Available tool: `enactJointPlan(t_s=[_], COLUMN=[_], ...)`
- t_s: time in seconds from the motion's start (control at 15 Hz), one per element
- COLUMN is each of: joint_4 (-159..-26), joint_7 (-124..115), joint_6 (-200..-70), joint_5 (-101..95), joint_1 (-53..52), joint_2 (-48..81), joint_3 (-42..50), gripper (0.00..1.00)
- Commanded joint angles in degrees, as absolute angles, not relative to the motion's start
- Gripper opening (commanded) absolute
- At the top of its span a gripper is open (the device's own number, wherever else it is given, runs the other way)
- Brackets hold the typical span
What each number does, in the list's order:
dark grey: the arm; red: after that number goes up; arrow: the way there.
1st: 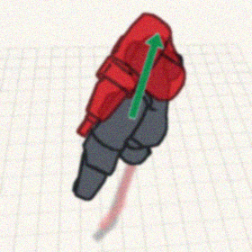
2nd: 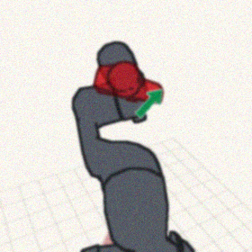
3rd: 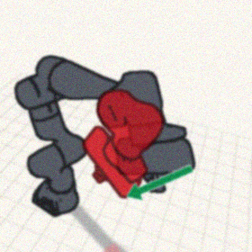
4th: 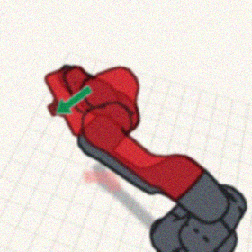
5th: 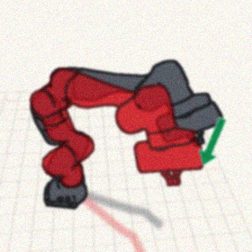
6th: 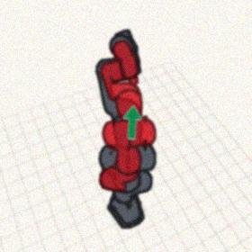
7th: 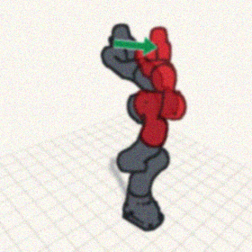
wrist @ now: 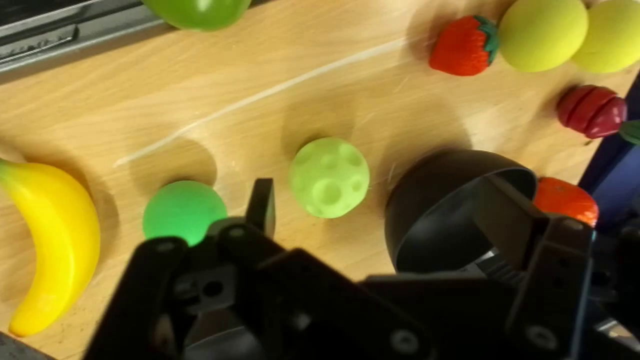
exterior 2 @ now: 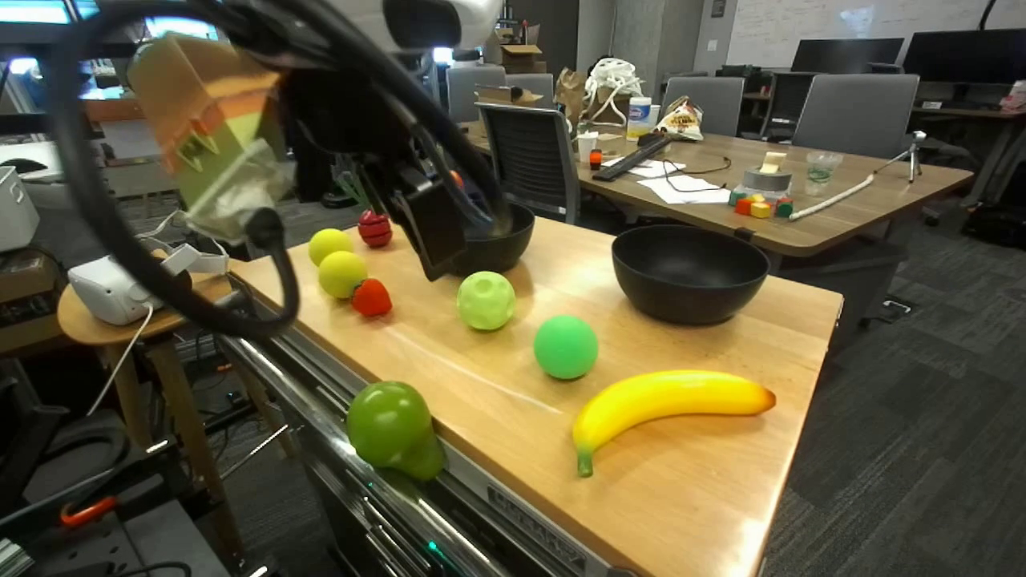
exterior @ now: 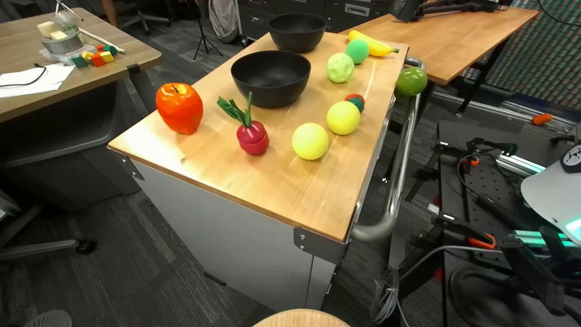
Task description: Remove the fruits from the bowls
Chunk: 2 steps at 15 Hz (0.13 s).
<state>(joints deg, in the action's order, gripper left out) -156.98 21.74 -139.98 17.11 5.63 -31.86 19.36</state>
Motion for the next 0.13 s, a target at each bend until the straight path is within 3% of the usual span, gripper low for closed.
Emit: enactJointPlan(t_s=[0.0, 0.07], joint_4=[-157.4, -157.9], joint_7=[21.4, 21.3], joint_6=[-138.7, -138.1], joint_5=[16.7, 16.6], joint_1=[5.7, 5.8], joint_2=[-34.1, -35.8], joint_3=[19.7, 19.8], gripper=[1.00, 1.00])
